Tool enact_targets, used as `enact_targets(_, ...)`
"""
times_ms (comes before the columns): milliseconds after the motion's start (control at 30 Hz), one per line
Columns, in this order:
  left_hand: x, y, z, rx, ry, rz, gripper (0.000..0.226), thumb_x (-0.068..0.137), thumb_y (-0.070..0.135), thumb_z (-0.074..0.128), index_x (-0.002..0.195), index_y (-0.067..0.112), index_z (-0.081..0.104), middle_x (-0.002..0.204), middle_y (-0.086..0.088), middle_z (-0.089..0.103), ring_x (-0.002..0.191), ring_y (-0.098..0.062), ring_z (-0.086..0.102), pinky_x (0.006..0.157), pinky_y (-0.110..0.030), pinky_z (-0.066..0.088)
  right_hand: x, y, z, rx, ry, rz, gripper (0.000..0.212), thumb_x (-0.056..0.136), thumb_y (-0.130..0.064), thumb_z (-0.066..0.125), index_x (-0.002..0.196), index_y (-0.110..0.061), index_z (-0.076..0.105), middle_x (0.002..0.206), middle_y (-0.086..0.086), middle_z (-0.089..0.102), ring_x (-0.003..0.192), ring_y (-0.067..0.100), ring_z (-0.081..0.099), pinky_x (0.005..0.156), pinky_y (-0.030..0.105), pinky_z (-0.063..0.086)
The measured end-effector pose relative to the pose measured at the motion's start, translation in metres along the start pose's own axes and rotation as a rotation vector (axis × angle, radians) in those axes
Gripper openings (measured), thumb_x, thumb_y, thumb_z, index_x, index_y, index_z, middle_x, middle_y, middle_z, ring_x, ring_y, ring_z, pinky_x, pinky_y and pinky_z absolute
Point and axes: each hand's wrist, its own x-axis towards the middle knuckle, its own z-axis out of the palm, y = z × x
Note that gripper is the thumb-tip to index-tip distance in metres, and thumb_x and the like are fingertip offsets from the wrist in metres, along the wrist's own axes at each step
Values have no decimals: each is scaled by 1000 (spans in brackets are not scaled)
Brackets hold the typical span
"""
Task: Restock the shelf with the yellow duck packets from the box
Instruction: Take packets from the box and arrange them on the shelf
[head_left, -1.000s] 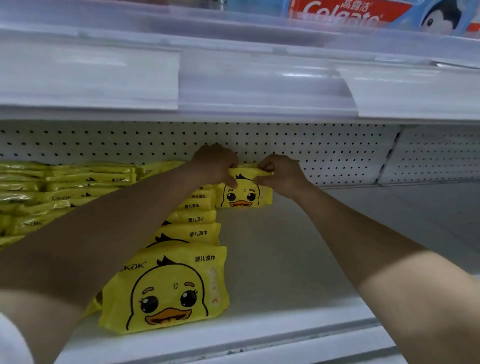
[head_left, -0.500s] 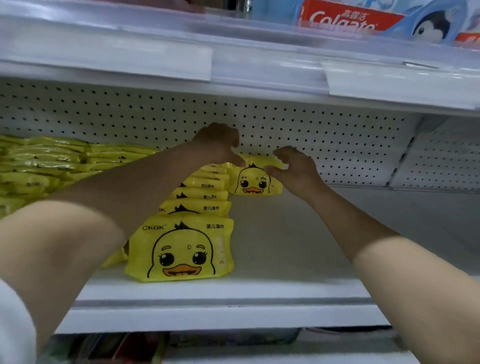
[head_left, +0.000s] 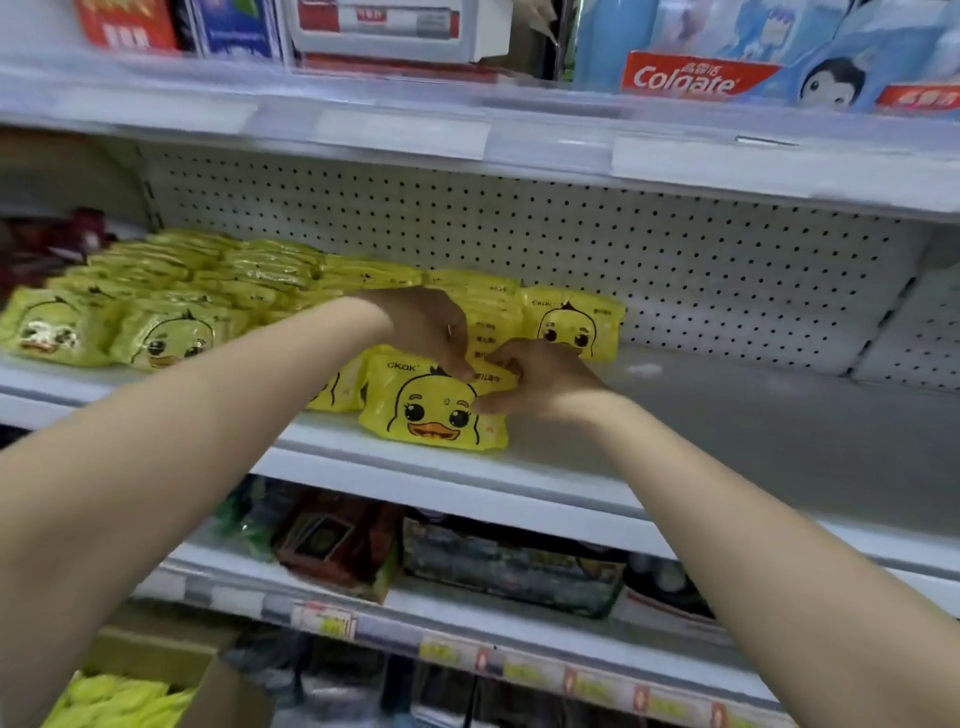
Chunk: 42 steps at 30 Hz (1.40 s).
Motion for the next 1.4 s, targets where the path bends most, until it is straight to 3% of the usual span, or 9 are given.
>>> enact_targets(100,-14,5,15,105,-9,-59,64,70,51,81,122,23,57,118,5,59,105,-19,54,83,-30,43,-4,4,13,16,44,60,73,65,-47,87,128,-20,64,126,-1,64,114,19,59,86,26,45)
enact_targets(200,-22,9,23,124,26,-54,72,69,44,84,130,20,53,123,1,57,107,-21,53,81,-28,40,-10,6,13,60,45,74,67,65,-45,88,124,-20,66,121,-3,62,111,19,58,83,24,40)
enact_targets(300,-23,19,19,132,38,12,55,71,46,82,115,21,60,108,1,57,94,-19,50,73,-28,37,-15,12,1,133,39,97,61,67,-37,89,120,-20,65,117,-3,64,108,19,59,82,26,43)
enact_targets(433,-9,39,9,36,86,108,43,71,44,83,94,24,53,87,5,55,86,-20,51,63,-29,35,-24,28,-29,269,71,105,61,66,-36,89,119,-19,63,115,-1,67,105,20,64,93,38,53)
enact_targets(633,27,70,-4,-85,91,210,47,66,47,85,100,25,60,97,5,61,92,-19,59,73,-30,46,-40,55,-66,430,212,126,57,50,-49,87,99,-23,73,101,-1,76,97,21,72,91,47,56)
enact_targets(833,74,104,-14,-22,165,332,66,67,45,85,122,21,58,112,4,55,99,-14,50,77,-26,40,-42,90,-77,607,415,221,21,72,-12,87,85,-12,70,83,5,75,78,19,72,81,46,58)
enact_targets(1000,120,110,-7,-19,180,385,62,67,43,86,118,18,62,113,1,60,96,-14,53,73,-24,38,-29,108,-79,640,541,327,33,74,-3,83,103,0,68,104,21,72,95,35,71,87,52,58)
enact_targets(1200,162,95,3,7,162,364,60,69,41,85,117,14,62,117,-3,61,98,-18,54,75,-26,39,-19,122,-69,479,641,400,48,77,-12,82,118,-17,59,118,4,64,104,18,64,88,32,54)
enact_targets(1400,188,75,10,19,92,298,59,71,42,83,117,12,62,117,-5,62,100,-20,56,76,-26,39,-20,126,-65,352,632,460,56,76,-21,84,126,-18,58,125,2,60,107,15,61,88,28,50)
